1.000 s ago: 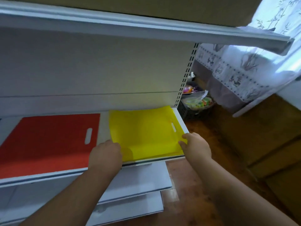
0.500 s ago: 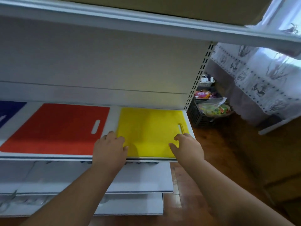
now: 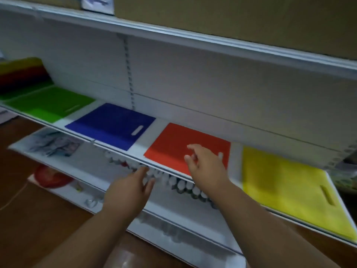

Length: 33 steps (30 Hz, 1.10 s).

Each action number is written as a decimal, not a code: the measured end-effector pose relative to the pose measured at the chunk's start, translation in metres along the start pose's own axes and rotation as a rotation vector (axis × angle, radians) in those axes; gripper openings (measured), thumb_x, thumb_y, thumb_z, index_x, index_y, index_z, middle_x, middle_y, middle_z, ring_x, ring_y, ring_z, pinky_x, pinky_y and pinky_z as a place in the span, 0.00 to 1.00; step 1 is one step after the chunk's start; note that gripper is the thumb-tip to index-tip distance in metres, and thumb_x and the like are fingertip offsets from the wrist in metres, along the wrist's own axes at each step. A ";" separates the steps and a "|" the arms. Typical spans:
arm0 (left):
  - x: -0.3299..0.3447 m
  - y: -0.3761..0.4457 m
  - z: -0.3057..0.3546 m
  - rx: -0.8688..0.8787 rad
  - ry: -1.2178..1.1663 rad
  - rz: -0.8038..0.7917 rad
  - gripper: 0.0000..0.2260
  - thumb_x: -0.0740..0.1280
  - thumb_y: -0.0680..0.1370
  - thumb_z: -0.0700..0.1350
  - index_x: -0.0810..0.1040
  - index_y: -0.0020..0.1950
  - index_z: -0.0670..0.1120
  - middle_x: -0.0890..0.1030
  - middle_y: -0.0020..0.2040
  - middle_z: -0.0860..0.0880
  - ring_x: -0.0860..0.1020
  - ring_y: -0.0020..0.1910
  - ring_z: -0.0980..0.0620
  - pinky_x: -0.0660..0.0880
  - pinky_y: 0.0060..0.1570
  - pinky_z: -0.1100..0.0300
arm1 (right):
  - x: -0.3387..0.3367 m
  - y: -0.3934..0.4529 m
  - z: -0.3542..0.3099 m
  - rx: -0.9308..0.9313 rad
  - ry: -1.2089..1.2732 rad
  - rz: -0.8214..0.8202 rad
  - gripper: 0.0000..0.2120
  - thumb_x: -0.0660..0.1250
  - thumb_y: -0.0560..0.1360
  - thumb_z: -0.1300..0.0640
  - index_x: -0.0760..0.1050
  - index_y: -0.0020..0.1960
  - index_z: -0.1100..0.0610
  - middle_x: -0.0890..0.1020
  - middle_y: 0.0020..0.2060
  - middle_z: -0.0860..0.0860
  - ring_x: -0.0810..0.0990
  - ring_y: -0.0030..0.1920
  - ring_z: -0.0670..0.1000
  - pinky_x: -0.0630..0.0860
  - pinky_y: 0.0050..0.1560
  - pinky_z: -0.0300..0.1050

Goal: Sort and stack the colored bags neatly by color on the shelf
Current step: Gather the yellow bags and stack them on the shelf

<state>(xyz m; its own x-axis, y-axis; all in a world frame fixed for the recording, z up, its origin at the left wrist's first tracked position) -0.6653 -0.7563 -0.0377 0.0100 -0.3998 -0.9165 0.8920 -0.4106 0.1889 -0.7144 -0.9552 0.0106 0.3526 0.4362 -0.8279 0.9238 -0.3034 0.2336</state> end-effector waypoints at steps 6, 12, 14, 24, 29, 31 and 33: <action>-0.087 -0.017 -0.164 -0.146 0.024 0.116 0.18 0.61 0.80 0.57 0.70 0.70 0.58 0.79 0.54 0.53 0.79 0.49 0.52 0.79 0.44 0.54 | 0.087 0.050 -0.168 -0.198 0.121 -0.029 0.19 0.64 0.79 0.50 0.72 0.69 0.51 0.76 0.56 0.49 0.76 0.54 0.51 0.73 0.53 0.46; -0.126 0.003 -0.277 -0.280 0.016 0.165 0.18 0.63 0.80 0.55 0.72 0.69 0.57 0.80 0.49 0.58 0.76 0.39 0.59 0.76 0.38 0.61 | 0.149 0.103 -0.264 -0.308 0.138 -0.062 0.21 0.66 0.78 0.47 0.71 0.69 0.48 0.71 0.58 0.44 0.76 0.50 0.46 0.71 0.48 0.41; -0.131 0.023 -0.308 -0.306 0.016 0.182 0.17 0.63 0.80 0.55 0.72 0.69 0.58 0.81 0.48 0.58 0.76 0.39 0.59 0.73 0.37 0.63 | 0.173 0.132 -0.286 -0.324 0.140 -0.093 0.20 0.65 0.78 0.47 0.70 0.70 0.47 0.73 0.56 0.44 0.75 0.50 0.46 0.70 0.47 0.41; -0.199 0.089 -0.484 -0.478 0.101 0.283 0.18 0.61 0.80 0.58 0.69 0.69 0.59 0.80 0.48 0.58 0.78 0.43 0.57 0.80 0.39 0.56 | 0.309 0.257 -0.471 -0.524 0.219 -0.272 0.23 0.66 0.78 0.47 0.68 0.71 0.47 0.76 0.44 0.44 0.74 0.41 0.44 0.67 0.37 0.41; -0.221 0.105 -0.584 -0.547 0.086 0.310 0.18 0.61 0.80 0.58 0.68 0.70 0.59 0.79 0.47 0.58 0.77 0.43 0.57 0.79 0.39 0.60 | 0.385 0.294 -0.558 -0.530 0.244 -0.329 0.22 0.66 0.77 0.47 0.68 0.71 0.46 0.76 0.39 0.45 0.73 0.37 0.41 0.65 0.33 0.37; -0.233 0.117 -0.626 -0.536 0.066 0.323 0.18 0.61 0.80 0.58 0.68 0.70 0.59 0.79 0.47 0.58 0.77 0.42 0.58 0.78 0.38 0.62 | 0.413 0.310 -0.586 -0.488 0.248 -0.334 0.22 0.66 0.78 0.47 0.69 0.70 0.46 0.76 0.38 0.45 0.74 0.37 0.41 0.67 0.33 0.38; -0.245 0.130 -0.662 -0.505 0.031 0.308 0.18 0.61 0.80 0.57 0.69 0.70 0.59 0.79 0.47 0.58 0.77 0.42 0.57 0.77 0.38 0.62 | 0.435 0.324 -0.608 -0.434 0.245 -0.329 0.22 0.66 0.78 0.47 0.69 0.70 0.47 0.76 0.37 0.46 0.75 0.37 0.42 0.68 0.34 0.40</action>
<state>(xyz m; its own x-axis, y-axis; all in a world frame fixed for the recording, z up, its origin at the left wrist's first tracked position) -0.2526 -0.1695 -0.0216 0.3095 -0.4114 -0.8573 0.9503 0.1648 0.2640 -0.1709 -0.3484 0.0363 0.0141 0.6473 -0.7621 0.9486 0.2323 0.2148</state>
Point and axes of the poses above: each hand's wrist, its own y-axis towards the middle knuckle, its own x-axis out of the palm, z = x × y, the point moved 9 cm from there along y, towards the middle knuckle
